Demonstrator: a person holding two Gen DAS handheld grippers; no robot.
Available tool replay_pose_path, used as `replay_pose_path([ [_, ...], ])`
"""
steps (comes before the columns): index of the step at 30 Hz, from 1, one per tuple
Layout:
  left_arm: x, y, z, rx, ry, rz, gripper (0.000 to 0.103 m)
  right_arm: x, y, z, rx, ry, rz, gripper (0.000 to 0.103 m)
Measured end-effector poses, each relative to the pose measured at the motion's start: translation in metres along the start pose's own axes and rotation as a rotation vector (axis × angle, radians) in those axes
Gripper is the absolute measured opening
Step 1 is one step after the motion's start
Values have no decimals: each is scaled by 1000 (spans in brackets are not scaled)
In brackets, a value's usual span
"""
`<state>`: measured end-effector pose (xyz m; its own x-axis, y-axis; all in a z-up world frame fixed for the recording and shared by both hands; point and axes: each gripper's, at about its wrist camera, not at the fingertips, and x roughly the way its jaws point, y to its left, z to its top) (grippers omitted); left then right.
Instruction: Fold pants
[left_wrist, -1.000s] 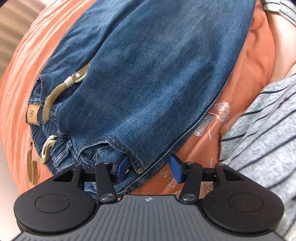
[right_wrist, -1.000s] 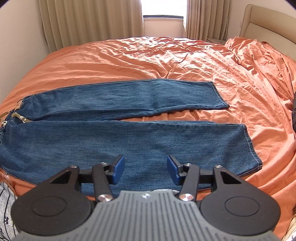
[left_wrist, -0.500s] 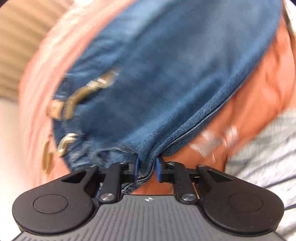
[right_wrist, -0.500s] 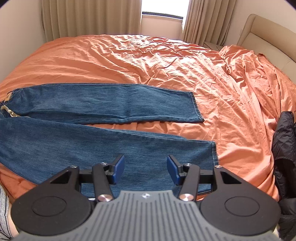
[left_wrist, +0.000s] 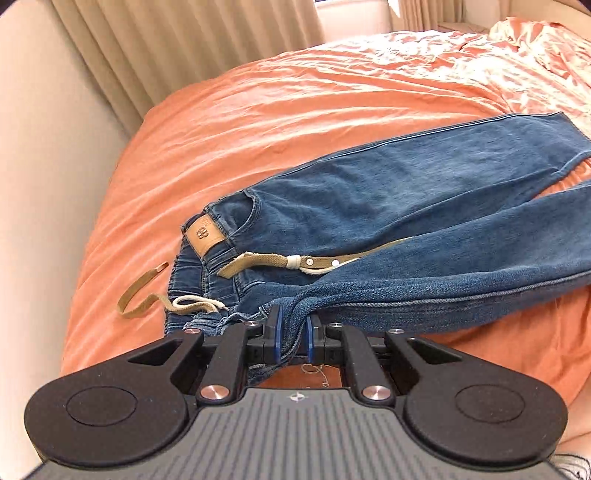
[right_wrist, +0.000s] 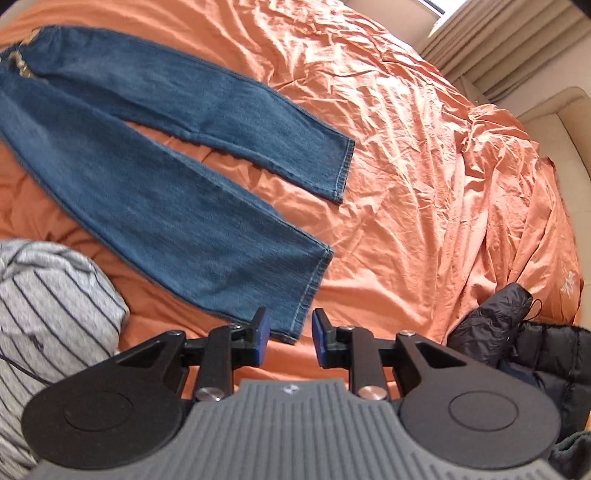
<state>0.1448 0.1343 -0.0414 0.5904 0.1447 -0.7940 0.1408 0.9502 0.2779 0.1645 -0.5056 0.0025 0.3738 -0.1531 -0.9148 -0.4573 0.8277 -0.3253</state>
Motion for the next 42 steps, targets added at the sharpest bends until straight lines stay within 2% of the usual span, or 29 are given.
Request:
replay_pose_path([
  [3,1,-1,4,-32,7,15,13,32,8,-9,-116,13,32,24],
  [6,6,2,7,-72,-7,29,13,74,34,-21,-190,-54,76,39],
  [10,4,5,12,-152,-30,42,13,130,72,-34,-304,-91,50,38],
  [14,5,4,13,-186,-28,60,13,156,99,-45,-422,-127,17,38],
  [18,7,3,16,-212,-26,73,13,155,109,-49,-434,-194,-7,36],
  [21,8,3,17,-230,-29,76,13,155,114,-54,-464,-219,-39,15],
  [23,9,4,16,-241,-30,75,13,153,117,-58,-482,-227,-46,13],
  [25,10,7,15,-257,-33,68,13,151,117,-62,-499,-228,-56,1],
  [28,10,9,15,-270,-42,68,13,143,114,-61,-510,-240,-80,0],
  [32,7,11,18,-276,-66,83,13,124,100,-44,-498,-271,-168,0],
  [36,0,16,31,-268,-125,104,12,105,75,-11,-423,-307,-229,0],
  [42,7,24,76,-205,-180,148,10,91,36,51,-399,-368,-338,0],
])
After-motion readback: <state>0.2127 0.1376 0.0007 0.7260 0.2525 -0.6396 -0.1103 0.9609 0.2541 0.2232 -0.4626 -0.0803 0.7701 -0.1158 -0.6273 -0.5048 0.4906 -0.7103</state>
